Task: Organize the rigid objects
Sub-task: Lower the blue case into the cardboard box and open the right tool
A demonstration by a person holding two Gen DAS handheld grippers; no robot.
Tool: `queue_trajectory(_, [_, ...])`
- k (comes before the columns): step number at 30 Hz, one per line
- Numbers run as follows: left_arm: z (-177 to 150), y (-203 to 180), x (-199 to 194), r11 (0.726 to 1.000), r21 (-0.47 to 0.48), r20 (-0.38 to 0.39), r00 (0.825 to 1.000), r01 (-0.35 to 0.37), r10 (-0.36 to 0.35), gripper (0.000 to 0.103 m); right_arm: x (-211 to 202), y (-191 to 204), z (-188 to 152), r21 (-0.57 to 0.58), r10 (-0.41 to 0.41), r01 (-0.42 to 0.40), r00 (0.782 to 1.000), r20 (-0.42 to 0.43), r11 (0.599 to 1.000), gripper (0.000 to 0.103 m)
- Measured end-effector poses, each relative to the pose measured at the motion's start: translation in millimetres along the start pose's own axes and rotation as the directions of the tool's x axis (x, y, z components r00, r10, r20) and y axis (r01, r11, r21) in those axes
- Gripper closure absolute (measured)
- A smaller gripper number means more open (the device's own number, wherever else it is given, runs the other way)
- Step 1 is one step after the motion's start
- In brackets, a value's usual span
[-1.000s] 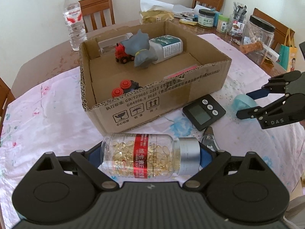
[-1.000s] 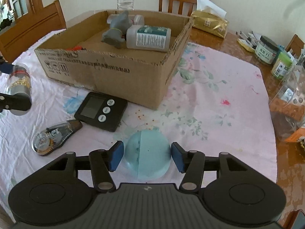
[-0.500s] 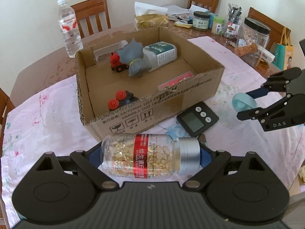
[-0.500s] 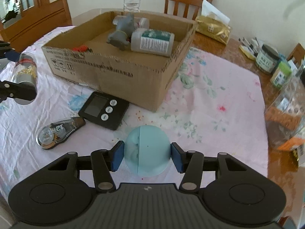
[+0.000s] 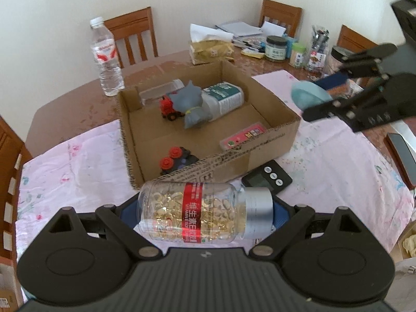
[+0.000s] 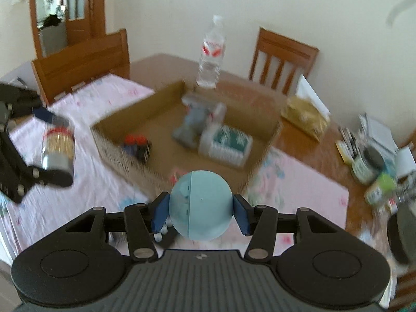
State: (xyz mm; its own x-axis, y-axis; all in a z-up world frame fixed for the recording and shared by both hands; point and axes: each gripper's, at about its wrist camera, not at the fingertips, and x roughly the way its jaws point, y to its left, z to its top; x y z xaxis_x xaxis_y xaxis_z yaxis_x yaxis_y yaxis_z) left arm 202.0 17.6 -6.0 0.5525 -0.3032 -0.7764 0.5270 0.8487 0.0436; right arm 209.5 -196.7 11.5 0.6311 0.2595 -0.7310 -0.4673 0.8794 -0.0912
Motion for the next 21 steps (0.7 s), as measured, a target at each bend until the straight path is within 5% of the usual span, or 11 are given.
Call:
queue_trajectory(17, [-18.8,28.2,-21.4,0.983,-0.127,0.005,0.991,-0.130,0.131,0.009,113.6,-6.2,28.2,-0.043,0.011,-0.017,0.991,-0.133,0.999,0.045])
queue_trajectory(21, [-17.3,30.1,-20.4,0.982,-0.134,0.000,0.991,-0.133,0.134,0.009,107.9,-11.4,32.7,-0.011,0.004,-0.005,0.996,-0.089,1.000,0.011])
